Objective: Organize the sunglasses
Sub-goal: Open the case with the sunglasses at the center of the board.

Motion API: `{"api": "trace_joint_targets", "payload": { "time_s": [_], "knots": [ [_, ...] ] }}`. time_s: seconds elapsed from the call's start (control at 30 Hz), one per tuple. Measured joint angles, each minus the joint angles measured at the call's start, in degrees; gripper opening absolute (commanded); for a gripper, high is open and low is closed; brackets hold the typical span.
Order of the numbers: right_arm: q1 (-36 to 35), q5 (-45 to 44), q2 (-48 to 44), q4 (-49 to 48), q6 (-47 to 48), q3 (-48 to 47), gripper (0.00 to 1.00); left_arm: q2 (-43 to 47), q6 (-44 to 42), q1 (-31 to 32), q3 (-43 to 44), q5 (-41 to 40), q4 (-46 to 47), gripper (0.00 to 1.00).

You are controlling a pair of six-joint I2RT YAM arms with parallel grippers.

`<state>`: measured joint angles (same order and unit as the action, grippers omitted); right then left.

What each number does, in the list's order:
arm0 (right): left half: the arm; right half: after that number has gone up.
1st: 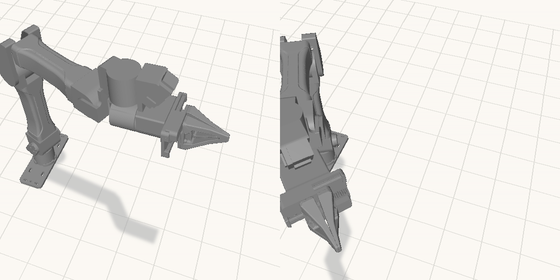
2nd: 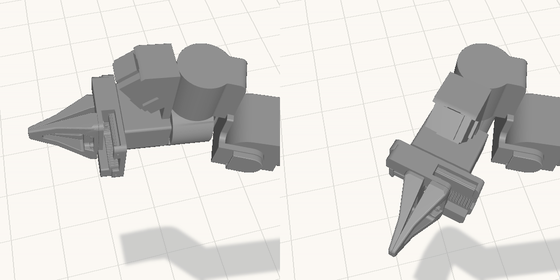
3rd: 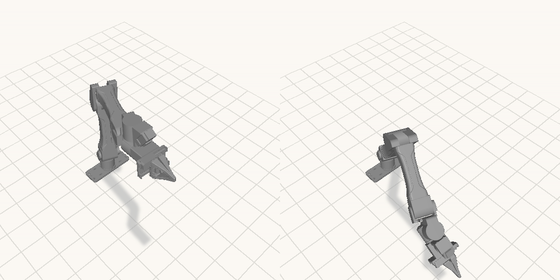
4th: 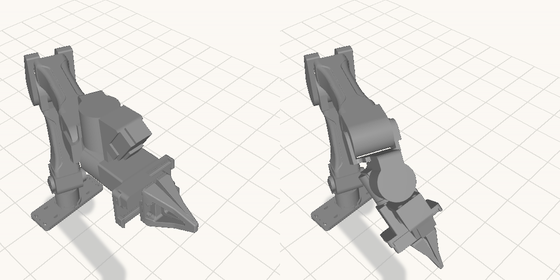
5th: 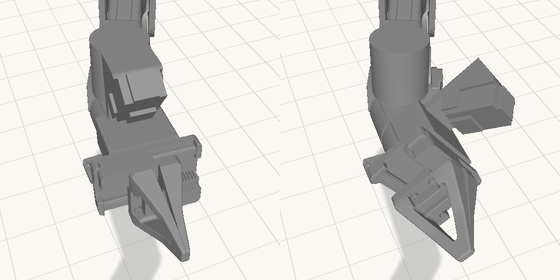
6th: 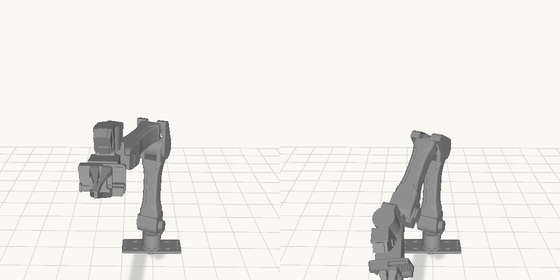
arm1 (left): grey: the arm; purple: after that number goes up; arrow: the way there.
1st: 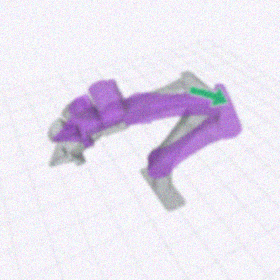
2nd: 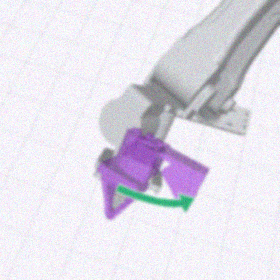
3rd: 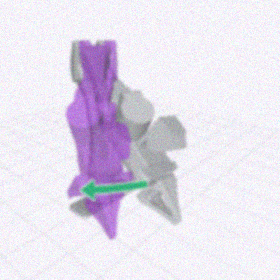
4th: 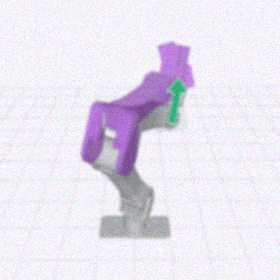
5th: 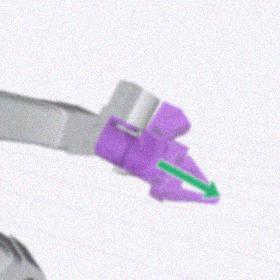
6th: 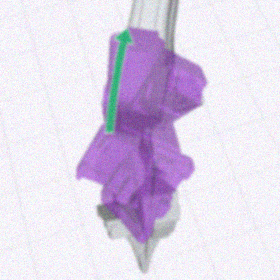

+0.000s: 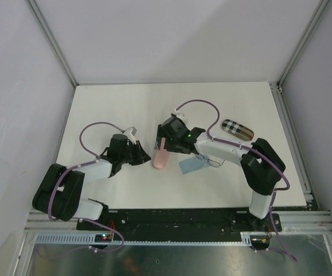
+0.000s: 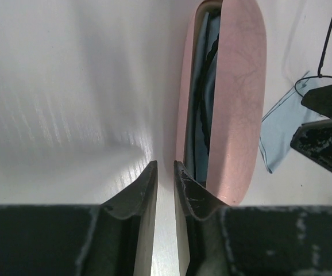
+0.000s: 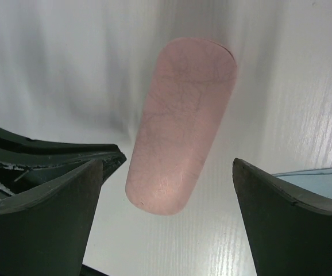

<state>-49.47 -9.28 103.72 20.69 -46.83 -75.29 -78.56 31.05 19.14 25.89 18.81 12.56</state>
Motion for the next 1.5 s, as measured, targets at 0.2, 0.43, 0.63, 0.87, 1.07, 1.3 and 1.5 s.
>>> {"api": "trace_joint_targets", "payload": {
  "time_s": [0.2, 0.43, 0.63, 0.87, 1.07, 1.3, 1.5],
  "knots": [
    [-0.7, -4.9, 1.8, 0.3, -2.8, 0.0, 0.99, -2.9, 0.0, 1.3, -0.7, 1.2, 3.3, 0.22],
    [-0.4, -5.7, 2.2, 0.8, -2.0, -0.2, 0.97, -4.5, 0.2, 5.0, -0.7, 1.9, 5.7, 0.21],
    [-0.2, -3.5, 2.5, 0.4, 1.8, -0.3, 0.95, -4.1, 0.5, 6.4, -0.8, 1.8, 6.3, 0.21],
    [-0.2, 0.3, 4.3, 0.4, 11.6, -3.0, 0.94, -2.4, 0.5, 4.5, -2.4, 1.6, 6.4, 0.2],
    [0.4, 6.8, 8.2, 1.2, 19.7, -7.9, 0.93, 1.5, 0.7, -0.7, -4.6, 1.9, 6.4, 0.2],
    [0.6, 9.1, 13.7, 5.6, 24.9, -13.8, 0.88, 3.0, 1.5, -1.9, -5.5, 1.9, 6.4, 0.2],
    [0.5, 8.7, 15.3, 8.0, 25.9, -14.5, 0.75, 3.3, 2.0, -2.3, -5.6, 1.9, 6.4, 0.2]
  ]
}}
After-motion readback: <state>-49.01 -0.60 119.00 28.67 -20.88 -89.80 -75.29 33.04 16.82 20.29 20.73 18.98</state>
